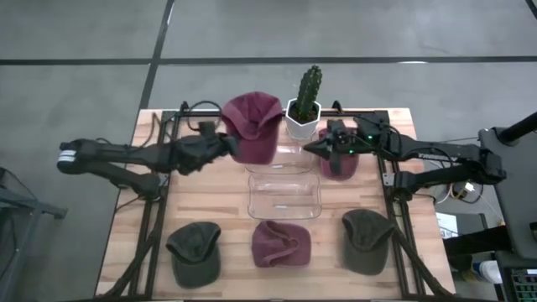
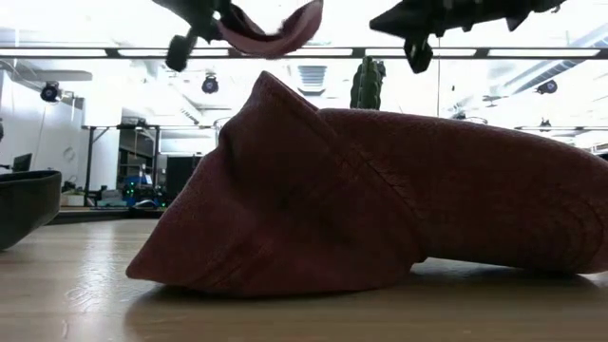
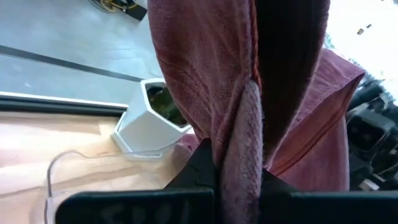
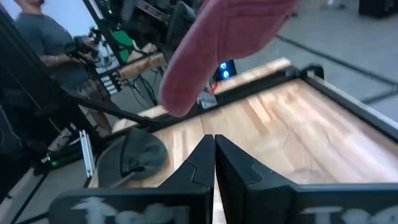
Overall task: Pick & Place hat
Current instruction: Put the top left red cap into the top transparent bin
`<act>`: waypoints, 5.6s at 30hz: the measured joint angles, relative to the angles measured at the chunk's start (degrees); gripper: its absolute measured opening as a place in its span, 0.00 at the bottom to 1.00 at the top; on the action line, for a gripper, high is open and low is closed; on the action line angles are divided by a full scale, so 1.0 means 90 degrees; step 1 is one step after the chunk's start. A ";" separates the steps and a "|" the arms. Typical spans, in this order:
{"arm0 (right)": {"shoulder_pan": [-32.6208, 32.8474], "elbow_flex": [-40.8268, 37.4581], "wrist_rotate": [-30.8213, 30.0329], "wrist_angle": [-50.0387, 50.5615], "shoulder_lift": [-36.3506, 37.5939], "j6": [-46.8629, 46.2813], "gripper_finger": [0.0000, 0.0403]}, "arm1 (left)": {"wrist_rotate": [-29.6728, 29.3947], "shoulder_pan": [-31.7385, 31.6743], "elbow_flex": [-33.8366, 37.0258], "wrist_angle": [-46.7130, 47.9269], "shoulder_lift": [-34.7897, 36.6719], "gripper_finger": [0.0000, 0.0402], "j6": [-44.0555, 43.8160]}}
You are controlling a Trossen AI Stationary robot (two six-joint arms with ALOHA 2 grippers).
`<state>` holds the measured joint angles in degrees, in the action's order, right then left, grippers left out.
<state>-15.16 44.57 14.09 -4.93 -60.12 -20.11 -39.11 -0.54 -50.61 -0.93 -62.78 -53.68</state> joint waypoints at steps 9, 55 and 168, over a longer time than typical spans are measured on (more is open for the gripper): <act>0.0098 -0.0002 0.0083 -0.0207 -0.0624 -0.0056 0.02 | 0.0000 -0.0005 -0.0234 -0.0097 -0.0624 0.01 -0.0002; 0.0141 0.0001 -0.1227 -0.1498 -0.0745 -0.0283 0.66 | -0.1052 0.0141 -0.0218 -0.1560 -0.1191 0.01 0.1396; -0.0616 0.7863 -0.1753 0.8010 -0.6204 0.4299 0.03 | -0.0639 0.0243 -0.0908 0.4833 0.0421 0.22 0.3413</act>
<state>-20.70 115.34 -1.69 67.16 -115.96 18.58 -44.86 1.65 -58.78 42.57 -58.99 -22.96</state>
